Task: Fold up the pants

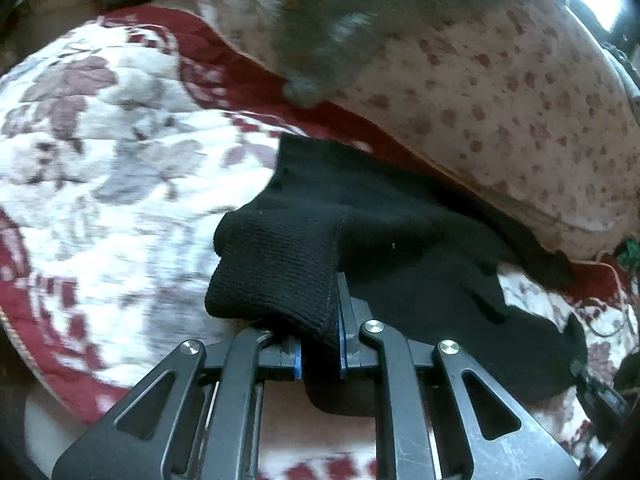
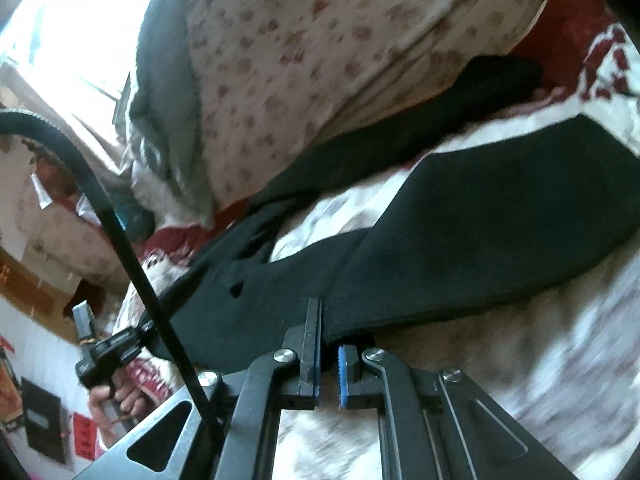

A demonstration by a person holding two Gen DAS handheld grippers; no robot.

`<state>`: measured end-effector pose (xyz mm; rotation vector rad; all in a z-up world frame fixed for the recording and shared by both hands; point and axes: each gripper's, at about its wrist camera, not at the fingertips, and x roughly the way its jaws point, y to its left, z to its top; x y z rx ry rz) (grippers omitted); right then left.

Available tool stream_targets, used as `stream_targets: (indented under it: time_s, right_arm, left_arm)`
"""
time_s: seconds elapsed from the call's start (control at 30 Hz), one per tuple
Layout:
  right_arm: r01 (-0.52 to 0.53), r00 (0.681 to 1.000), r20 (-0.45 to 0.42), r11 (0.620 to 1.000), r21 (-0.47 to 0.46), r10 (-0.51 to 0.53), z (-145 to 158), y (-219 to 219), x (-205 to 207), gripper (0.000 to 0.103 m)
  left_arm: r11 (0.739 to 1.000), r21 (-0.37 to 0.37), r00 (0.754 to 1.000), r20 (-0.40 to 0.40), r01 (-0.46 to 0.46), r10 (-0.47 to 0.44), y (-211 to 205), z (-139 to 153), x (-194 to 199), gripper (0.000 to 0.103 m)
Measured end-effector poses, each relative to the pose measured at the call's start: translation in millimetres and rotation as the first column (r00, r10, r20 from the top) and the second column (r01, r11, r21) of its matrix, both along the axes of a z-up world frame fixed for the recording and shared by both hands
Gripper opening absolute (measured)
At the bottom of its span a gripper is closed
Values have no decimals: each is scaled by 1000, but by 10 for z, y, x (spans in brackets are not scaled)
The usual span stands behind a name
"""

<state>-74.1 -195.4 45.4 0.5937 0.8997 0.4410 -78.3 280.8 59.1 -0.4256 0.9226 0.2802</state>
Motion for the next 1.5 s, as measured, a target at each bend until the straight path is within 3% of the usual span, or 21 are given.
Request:
stream_targets:
  time_s: [0.13, 0.2, 0.23, 0.4, 0.5, 0.6, 0.73, 0.9, 1.0, 1.07, 1.17, 1.3, 1.4, 1.5]
  right_arm:
    - [-10, 999, -32, 1000, -18, 10, -170, 199, -31, 8]
    - [1, 999, -53, 1000, 17, 0, -212, 153, -49, 17]
    - [3, 998, -68, 1000, 16, -2, -214, 85, -63, 31]
    - [50, 998, -45, 997, -54, -53, -25, -313, -281, 35]
    - [137, 990, -30, 986, -93, -141, 37, -680, -416, 36]
    - [239, 968, -61, 968, -72, -243, -8, -1069, -460, 37]
    - [332, 940, -79, 943, -27, -333, -97, -1391, -378, 37]
    - [360, 930, -87, 932, 41, -356, -183, -1534, -159, 37]
    - [370, 928, -66, 927, 59, -367, -232, -1565, -56, 32]
    - [378, 926, -41, 925, 43, -376, -251, -1577, -25, 8]
    - [376, 926, 3, 925, 61, -377, -190, -1634, -115, 5]
    - [381, 922, 76, 925, -8, -379, 88, -1688, -385, 5]
    - [389, 920, 75, 920, -56, -385, 187, -1778, -601, 5]
    - [367, 929, 18, 915, -168, -370, 68, -1740, -633, 5]
  left_arm:
    - [1000, -20, 999, -32, -23, 22, 114, -184, -70, 11]
    - [1000, 15, 998, -50, -23, 23, 56, -283, -69, 13]
    - [999, 34, 998, -48, -31, 33, 28, -314, -85, 14]
    - [996, 54, 997, -33, -71, 73, 33, -257, -194, 31]
    - [993, 56, 994, -40, -99, 101, 87, -168, -304, 32]
    - [988, 104, 993, -8, -116, 117, 50, 15, -464, 32]
    - [989, 131, 997, 23, -70, 68, -140, 207, -513, 33]
    - [993, 109, 999, 25, 42, -45, -544, 248, -363, 33]
    - [992, 74, 994, -6, 105, -105, -820, 139, -213, 33]
    - [988, 38, 989, -23, 148, -148, -1027, 54, -124, 33]
    - [980, 30, 980, -26, 198, -197, -1317, 10, -64, 33]
    - [968, 0, 968, -20, 250, -250, -1576, 15, -21, 33]
    - [965, 9, 965, -7, 262, -262, -1659, 38, -14, 33]
    - [965, -1, 964, -21, 263, -263, -1678, -18, 5, 33]
